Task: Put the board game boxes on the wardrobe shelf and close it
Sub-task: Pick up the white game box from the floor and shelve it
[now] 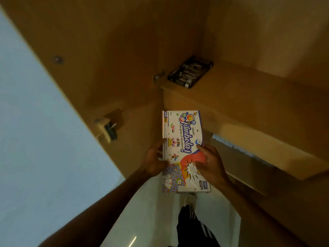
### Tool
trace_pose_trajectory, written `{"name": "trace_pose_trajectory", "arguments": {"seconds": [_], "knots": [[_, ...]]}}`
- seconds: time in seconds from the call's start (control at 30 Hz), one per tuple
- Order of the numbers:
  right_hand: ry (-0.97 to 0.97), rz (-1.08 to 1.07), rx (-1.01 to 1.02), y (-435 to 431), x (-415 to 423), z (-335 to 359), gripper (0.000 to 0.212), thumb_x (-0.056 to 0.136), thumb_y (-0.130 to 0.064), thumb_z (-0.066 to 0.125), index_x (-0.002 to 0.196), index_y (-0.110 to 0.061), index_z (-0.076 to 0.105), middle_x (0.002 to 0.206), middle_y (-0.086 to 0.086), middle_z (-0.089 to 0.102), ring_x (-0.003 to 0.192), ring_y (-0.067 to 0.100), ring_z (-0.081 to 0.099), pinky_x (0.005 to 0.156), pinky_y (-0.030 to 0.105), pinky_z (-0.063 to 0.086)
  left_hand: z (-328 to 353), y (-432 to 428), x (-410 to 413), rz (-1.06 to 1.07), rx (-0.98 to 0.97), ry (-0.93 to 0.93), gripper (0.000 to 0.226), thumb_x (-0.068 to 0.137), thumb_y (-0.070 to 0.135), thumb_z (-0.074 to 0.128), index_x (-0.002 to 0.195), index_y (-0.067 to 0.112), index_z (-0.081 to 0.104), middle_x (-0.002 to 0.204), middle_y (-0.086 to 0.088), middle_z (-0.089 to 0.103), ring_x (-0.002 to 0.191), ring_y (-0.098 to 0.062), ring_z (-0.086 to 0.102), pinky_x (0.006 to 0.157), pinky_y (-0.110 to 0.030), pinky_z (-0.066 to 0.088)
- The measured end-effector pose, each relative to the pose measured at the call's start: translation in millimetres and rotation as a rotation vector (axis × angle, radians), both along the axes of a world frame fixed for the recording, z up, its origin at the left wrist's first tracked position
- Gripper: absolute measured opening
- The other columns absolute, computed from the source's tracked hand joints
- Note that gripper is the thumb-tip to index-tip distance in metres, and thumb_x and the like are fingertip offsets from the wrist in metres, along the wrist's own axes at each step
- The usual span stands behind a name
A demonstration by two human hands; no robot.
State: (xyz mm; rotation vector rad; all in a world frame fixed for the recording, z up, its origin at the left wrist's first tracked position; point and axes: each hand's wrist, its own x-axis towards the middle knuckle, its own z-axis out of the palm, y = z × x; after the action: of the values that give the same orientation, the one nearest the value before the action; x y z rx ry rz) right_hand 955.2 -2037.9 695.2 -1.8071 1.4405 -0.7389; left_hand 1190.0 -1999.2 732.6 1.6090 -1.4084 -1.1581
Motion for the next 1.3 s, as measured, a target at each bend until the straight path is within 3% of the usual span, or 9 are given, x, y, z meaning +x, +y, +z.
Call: {"name": "trace_pose_trajectory", "arguments": {"seconds": [0.13, 0.47, 0.53, 0.63, 0.8, 0.9, 1.03, 1.13, 1.3], "knots": [[-0.015, -0.015, -0.030, -99, -8, 4, 0.061, 0.079, -0.009, 0.073, 0.135, -0.012, 0.050, 0.131, 0.005, 0.042, 0.120, 0.023, 0.050, 0.096, 0.021, 0.046, 6, -107, -8, -0.022, -0.048, 0.016, 0.075, 0.077, -0.012, 0.068, 0.139, 0.018, 0.038, 0.105, 0.019, 0.049, 0.090, -0.005, 0.055, 0.060, -0.010, 0.051], [-0.031, 0.000, -0.006, -320, -4, 51, 0.058, 0.083, -0.005, 0.069, 0.137, -0.013, 0.048, 0.133, 0.005, 0.041, 0.119, 0.021, 0.052, 0.098, 0.040, 0.052, 36, -322, -13, 0.058, -0.117, 0.007, 0.073, 0.075, 0.009, 0.078, 0.138, 0.017, 0.042, 0.108, 0.006, 0.059, 0.093, -0.009, 0.062, 0.059, -0.014, 0.053], [-0.012, -0.014, 0.005, -353, 1, 54, 0.058, 0.084, -0.006, 0.069, 0.137, -0.013, 0.047, 0.133, 0.006, 0.042, 0.120, 0.023, 0.052, 0.100, 0.043, 0.051, 40, -358, -12, 0.031, -0.116, -0.012, 0.073, 0.075, 0.014, 0.076, 0.139, 0.014, 0.041, 0.117, -0.002, 0.059, 0.101, -0.019, 0.062, 0.072, -0.026, 0.057], [0.038, -0.062, -0.019, -401, 9, 54, 0.055, 0.084, -0.011, 0.069, 0.136, -0.010, 0.050, 0.131, 0.014, 0.048, 0.119, 0.027, 0.053, 0.103, 0.039, 0.047, 42, -409, -7, -0.029, -0.016, 0.011, 0.072, 0.078, -0.004, 0.071, 0.141, 0.008, 0.038, 0.142, -0.014, 0.045, 0.127, -0.035, 0.048, 0.098, -0.052, 0.049], [0.001, -0.124, 0.047, -465, 14, 41, 0.052, 0.072, -0.019, 0.071, 0.122, -0.013, 0.061, 0.121, 0.014, 0.059, 0.106, 0.030, 0.063, 0.086, 0.046, 0.057, 56, -455, 6, -0.363, 0.255, -0.074, 0.107, 0.066, -0.001, 0.084, 0.152, 0.021, 0.023, 0.148, 0.007, 0.028, 0.134, -0.016, 0.036, 0.101, -0.025, 0.043], [-0.008, -0.132, 0.025, -471, 21, 51, 0.039, 0.074, -0.008, 0.072, 0.112, -0.011, 0.065, 0.116, 0.013, 0.061, 0.101, 0.028, 0.065, 0.082, 0.043, 0.059, 58, -469, 17, -0.405, 0.202, -0.187, 0.113, 0.057, 0.005, 0.090, 0.150, 0.021, 0.028, 0.151, 0.008, 0.024, 0.136, -0.015, 0.033, 0.106, -0.027, 0.040], [-0.029, -0.057, -0.103, -467, 26, 63, 0.030, 0.073, 0.007, 0.069, 0.100, -0.007, 0.071, 0.100, -0.005, 0.063, 0.095, 0.013, 0.064, 0.076, 0.011, 0.052, 57, -473, 31, -0.239, -0.093, -0.289, 0.075, 0.059, 0.008, 0.090, 0.127, 0.009, 0.058, 0.143, -0.007, 0.046, 0.129, -0.023, 0.048, 0.102, -0.043, 0.048], [-0.010, 0.020, -0.139, -463, 29, 57, 0.040, 0.070, -0.006, 0.080, 0.108, -0.009, 0.068, 0.124, 0.006, 0.054, 0.118, 0.019, 0.053, 0.094, 0.029, 0.052, 55, -464, 32, -0.053, -0.279, -0.573, 0.027, 0.077, 0.012, 0.078, 0.104, 0.013, 0.074, 0.114, -0.006, 0.070, 0.102, -0.017, 0.065, 0.091, -0.040, 0.054], [0.020, 0.207, -0.140, -456, 35, 56, 0.057, 0.054, -0.013, 0.090, 0.106, -0.004, 0.069, 0.134, 0.014, 0.045, 0.123, 0.020, 0.045, 0.102, 0.035, 0.046, 45, -453, 19, 0.086, -0.329, -0.783, 0.022, 0.085, 0.012, 0.067, 0.105, 0.018, 0.073, 0.113, -0.003, 0.071, 0.101, -0.018, 0.066, 0.087, -0.032, 0.053]]}}
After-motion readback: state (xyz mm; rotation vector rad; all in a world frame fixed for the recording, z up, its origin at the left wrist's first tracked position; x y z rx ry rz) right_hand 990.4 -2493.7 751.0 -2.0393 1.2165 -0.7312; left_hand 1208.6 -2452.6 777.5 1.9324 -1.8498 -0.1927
